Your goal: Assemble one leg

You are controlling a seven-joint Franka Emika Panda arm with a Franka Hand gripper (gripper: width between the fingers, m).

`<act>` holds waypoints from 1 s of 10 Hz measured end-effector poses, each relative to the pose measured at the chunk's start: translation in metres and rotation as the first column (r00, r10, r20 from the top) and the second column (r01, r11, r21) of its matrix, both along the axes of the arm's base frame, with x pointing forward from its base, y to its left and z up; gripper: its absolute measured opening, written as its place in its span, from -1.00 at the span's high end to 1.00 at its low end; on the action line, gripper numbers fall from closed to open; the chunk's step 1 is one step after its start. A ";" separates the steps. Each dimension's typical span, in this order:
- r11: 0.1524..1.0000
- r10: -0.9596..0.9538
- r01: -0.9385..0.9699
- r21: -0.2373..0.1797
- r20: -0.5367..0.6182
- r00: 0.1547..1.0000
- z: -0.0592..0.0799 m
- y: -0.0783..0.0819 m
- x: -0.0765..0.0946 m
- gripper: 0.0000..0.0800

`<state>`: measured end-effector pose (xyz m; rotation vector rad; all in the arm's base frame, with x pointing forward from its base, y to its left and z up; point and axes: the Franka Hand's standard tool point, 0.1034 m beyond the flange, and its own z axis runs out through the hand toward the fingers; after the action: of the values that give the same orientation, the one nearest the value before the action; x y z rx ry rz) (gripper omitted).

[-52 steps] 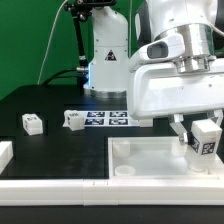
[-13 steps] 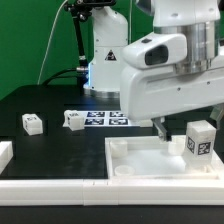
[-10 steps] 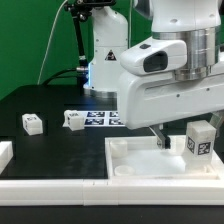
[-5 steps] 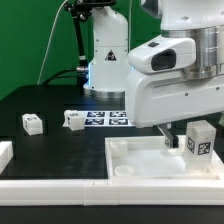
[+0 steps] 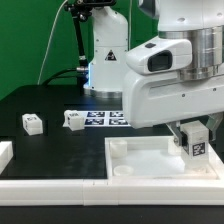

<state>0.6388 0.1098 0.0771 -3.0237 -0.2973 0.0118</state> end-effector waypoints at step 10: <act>0.564 -0.826 0.823 -0.067 -0.059 0.561 -0.001 0.004 -0.002 0.27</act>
Offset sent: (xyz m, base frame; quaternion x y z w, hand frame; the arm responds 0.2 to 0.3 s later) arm 0.0000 0.0000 0.0000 0.0000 0.0000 0.1593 0.9872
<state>0.6369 0.1137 0.0762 -2.8393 1.1663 0.0691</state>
